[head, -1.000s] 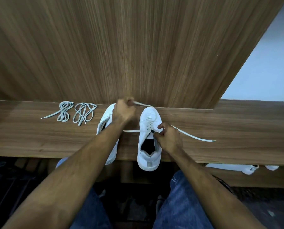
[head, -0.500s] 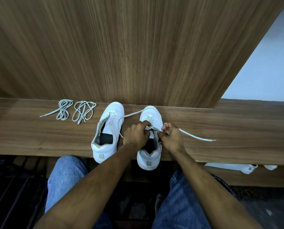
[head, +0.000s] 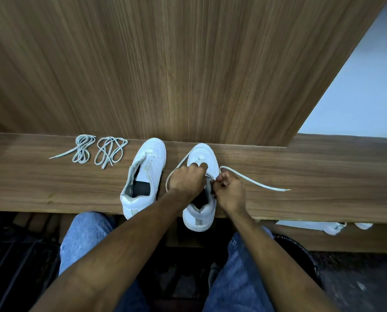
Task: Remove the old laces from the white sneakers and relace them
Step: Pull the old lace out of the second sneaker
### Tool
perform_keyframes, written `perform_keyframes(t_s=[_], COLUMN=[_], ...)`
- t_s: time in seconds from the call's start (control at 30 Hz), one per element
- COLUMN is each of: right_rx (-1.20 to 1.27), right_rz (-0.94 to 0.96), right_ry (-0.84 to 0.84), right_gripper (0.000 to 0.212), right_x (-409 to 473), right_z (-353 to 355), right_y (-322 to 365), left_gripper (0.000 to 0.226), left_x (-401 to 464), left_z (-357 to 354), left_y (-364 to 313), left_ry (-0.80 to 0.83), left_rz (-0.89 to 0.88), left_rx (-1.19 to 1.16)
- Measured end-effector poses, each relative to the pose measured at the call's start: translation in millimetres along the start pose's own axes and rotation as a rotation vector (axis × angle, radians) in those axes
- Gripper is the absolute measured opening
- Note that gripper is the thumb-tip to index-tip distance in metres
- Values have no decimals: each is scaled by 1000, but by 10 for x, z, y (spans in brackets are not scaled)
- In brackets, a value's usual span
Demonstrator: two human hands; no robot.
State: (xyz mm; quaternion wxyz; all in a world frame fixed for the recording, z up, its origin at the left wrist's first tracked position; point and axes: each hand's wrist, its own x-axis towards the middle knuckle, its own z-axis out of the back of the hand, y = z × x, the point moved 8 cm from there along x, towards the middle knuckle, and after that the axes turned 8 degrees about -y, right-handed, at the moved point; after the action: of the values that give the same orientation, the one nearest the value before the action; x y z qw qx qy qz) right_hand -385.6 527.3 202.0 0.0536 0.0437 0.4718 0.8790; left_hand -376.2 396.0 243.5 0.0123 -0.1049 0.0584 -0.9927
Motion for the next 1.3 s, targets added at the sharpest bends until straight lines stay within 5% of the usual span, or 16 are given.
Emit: perform_keyframes(t_s=[0.07, 0.17, 0.23, 0.33, 0.5, 0.63, 0.7, 0.8, 0.87, 0.93, 1.13, 1.3], right_rx=[-41, -50, -69, -71, -53, -28, -3, 19, 35, 38, 48, 48], right_rz=[22, 37, 40, 34, 10, 5, -6, -2, 11, 12, -10, -20], right_ry=[-17, -26, -21, -19, -11, -4, -4, -1, 1, 6, 12, 21], right_gripper=[8, 9, 9, 9, 12, 14, 16, 18, 14, 11, 13, 16], right_x=[-22, -19, -10, -3, 12, 13, 17, 16, 13, 13, 15, 19], right_z=[24, 26, 21, 27, -3, -32, -32, -26, -34, -45, -52, -65], right_y=[21, 26, 27, 22, -35, -51, -63, -52, -49, -57, -62, -81], left_gripper=[23, 22, 14, 22, 23, 23, 17, 14, 8, 18, 22, 22], left_x=[41, -76, -156, -64, 41, 88, 111, 54, 49, 65, 32, 12], left_z=[75, -97, -197, -131, 10, 64, 203, 260, 237, 178, 60, -27], left_y=[119, 615, 725, 590, 193, 101, 248, 764, 898, 864, 203, 22], left_ry=[-42, -37, -34, -32, -2, -91, -256, -474, -446, -341, -236, -279], left_rz=[144, 700, 824, 541, -21, -121, 58, 646, 742, 620, -131, -249], left_rx=[-156, -701, -867, -805, -265, -119, -340, -859, -837, -758, -345, -39])
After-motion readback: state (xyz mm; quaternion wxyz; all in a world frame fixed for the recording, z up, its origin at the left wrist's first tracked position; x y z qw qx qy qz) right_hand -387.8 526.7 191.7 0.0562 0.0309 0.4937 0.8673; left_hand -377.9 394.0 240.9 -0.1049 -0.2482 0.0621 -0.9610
